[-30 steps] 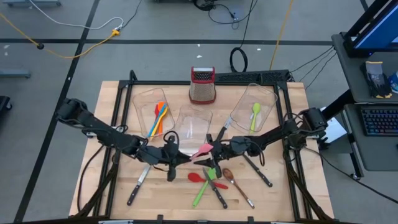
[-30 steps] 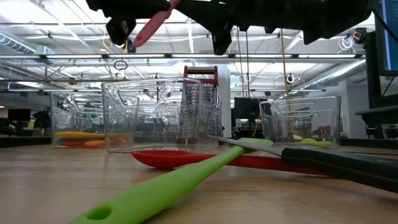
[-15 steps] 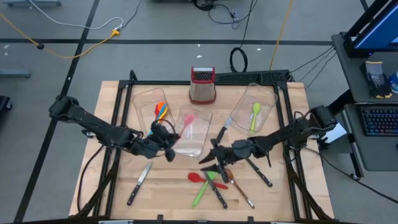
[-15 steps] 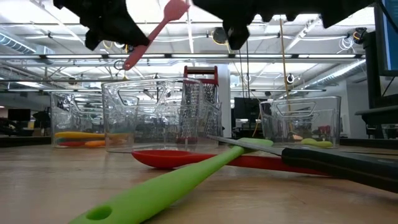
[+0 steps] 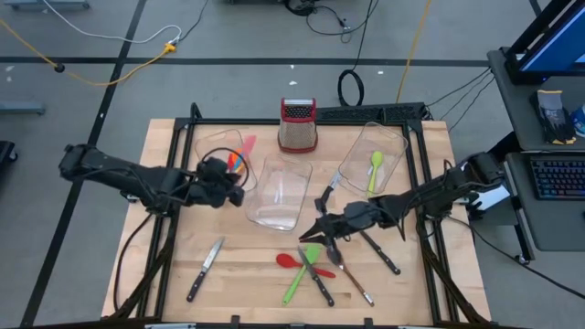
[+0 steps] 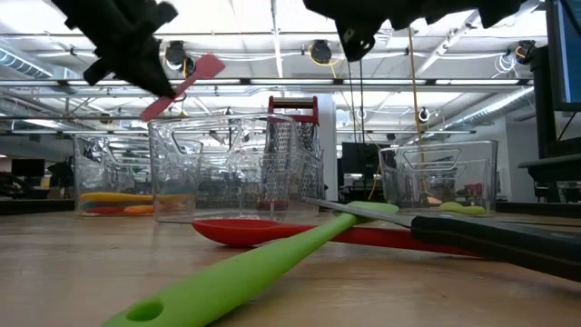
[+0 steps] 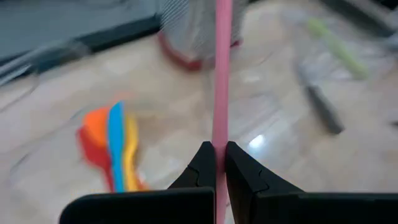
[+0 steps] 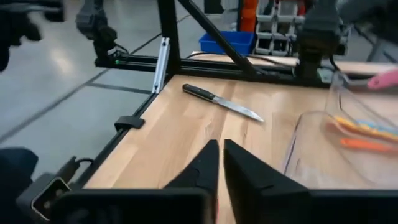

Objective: Pick & Place Kitchen Items
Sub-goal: Put the pink spatula into the left transparent bin

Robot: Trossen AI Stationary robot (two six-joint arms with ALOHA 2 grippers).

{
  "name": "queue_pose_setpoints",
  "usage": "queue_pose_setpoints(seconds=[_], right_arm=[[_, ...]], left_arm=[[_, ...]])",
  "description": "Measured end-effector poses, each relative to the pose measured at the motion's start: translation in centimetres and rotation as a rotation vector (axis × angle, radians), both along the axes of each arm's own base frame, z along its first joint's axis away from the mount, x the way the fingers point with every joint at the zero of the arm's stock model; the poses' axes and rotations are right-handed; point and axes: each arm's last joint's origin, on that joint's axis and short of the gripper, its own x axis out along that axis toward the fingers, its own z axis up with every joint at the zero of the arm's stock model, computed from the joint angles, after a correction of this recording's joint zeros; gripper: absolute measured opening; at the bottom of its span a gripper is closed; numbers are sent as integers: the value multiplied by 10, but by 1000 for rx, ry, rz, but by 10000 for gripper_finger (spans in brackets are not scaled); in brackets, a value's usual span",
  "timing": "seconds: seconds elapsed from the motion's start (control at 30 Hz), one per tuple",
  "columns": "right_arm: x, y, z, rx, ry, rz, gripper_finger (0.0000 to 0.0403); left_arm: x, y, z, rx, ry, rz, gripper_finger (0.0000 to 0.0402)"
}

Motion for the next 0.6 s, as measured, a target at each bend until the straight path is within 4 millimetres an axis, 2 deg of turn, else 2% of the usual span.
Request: queue_pose_setpoints(seconds=[0.27, 0.43, 0.6], right_arm=[[-16, -3, 15, -124, -64, 37, 2], [-45, -9, 15, -129, -101, 48, 1], [-78, -18, 12, -67, -233, 40, 1]], left_arm=[[-26, 19, -9, -137, 180, 159, 4], [-35, 27, -11, -210, 238, 218, 4], [-35, 33, -12, -276, 250, 230, 4]])
